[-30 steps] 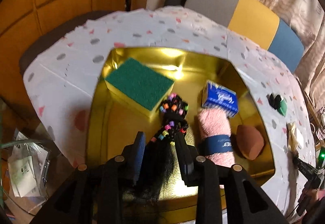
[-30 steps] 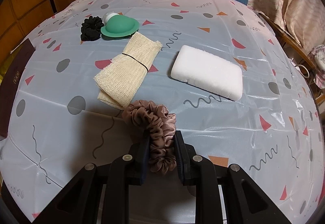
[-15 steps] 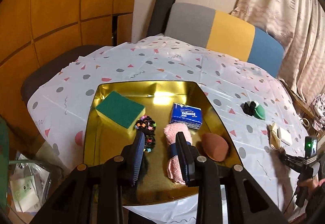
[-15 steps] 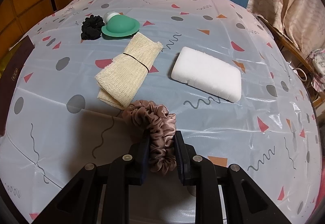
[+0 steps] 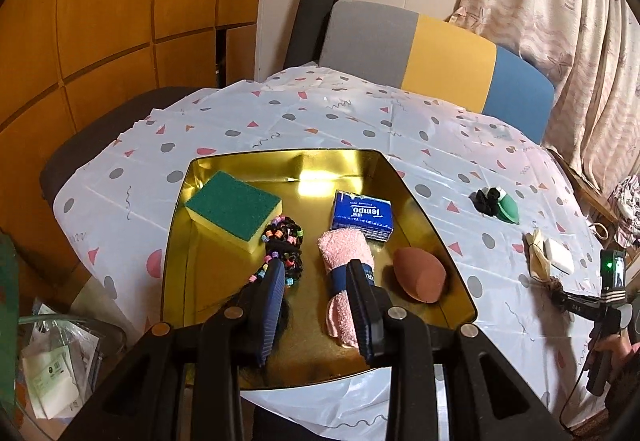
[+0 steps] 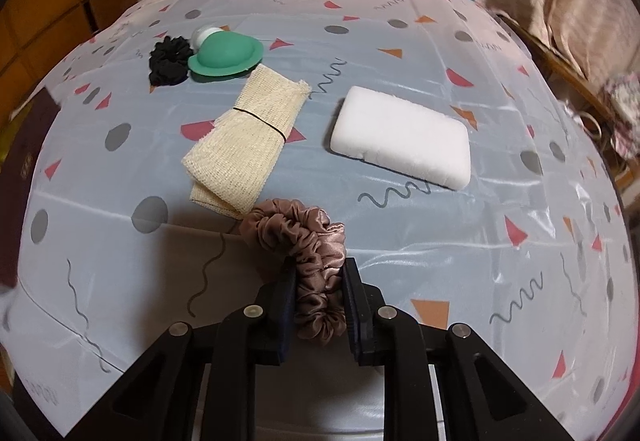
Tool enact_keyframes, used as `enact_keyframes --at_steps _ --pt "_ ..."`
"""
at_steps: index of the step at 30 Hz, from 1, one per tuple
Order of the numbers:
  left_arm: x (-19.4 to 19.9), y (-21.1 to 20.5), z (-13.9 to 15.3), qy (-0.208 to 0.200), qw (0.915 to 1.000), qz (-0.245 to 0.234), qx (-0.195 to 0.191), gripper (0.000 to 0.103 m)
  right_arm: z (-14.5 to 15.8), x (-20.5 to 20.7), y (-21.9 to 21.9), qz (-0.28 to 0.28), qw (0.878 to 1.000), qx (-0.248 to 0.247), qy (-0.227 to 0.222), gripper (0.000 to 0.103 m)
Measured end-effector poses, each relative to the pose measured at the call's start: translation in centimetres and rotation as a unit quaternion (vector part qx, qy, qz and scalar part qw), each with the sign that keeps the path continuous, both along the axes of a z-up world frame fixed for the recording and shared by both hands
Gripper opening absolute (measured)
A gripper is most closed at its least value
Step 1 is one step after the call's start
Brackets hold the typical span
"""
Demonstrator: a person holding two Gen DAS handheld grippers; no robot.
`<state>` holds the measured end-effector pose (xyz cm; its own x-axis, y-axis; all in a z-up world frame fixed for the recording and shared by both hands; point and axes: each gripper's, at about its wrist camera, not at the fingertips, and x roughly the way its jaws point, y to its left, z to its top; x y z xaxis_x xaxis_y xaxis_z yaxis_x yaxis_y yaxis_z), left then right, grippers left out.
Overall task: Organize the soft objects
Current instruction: 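Carry the brown scrunchie with the right tool over the gold tray, then open the right tool to drop the brown scrunchie into the tray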
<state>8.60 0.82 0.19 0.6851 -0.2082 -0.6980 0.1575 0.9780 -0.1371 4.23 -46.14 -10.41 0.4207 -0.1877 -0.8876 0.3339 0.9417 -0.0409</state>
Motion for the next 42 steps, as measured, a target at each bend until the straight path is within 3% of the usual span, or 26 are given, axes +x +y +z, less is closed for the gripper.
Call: enact_keyframes --at_steps 4,9,17,23,32,42 --pt "-0.1 0.2 -0.1 0.002 1.0000 -0.001 -0.002 0.031 0.7 0.2 0.8 -0.004 1.000 0.023 -0.006 0.021" --pt "-0.3 1.0 -0.4 0.002 1.0000 0.004 -0.003 0.031 2.9 0.7 3.3 0.014 0.998 0.046 -0.044 0.021" --pt "0.0 2.6 -0.9 0.008 0.9997 0.019 -0.009 0.031 8.1 3.8 11.4 0.112 0.985 0.075 -0.104 0.021" --pt "0.1 3.8 -1.1 0.011 0.9995 0.029 -0.011 0.031 9.8 7.1 19.6 0.201 0.969 0.092 -0.113 0.021" --pt "0.3 5.5 -1.3 0.012 0.9988 0.047 -0.011 0.031 9.2 11.4 29.9 0.287 0.948 0.099 -0.096 0.021" --pt "0.4 6.3 -1.8 0.018 0.9983 0.055 -0.011 0.031 6.3 14.8 35.0 0.305 0.945 0.103 -0.056 0.021"
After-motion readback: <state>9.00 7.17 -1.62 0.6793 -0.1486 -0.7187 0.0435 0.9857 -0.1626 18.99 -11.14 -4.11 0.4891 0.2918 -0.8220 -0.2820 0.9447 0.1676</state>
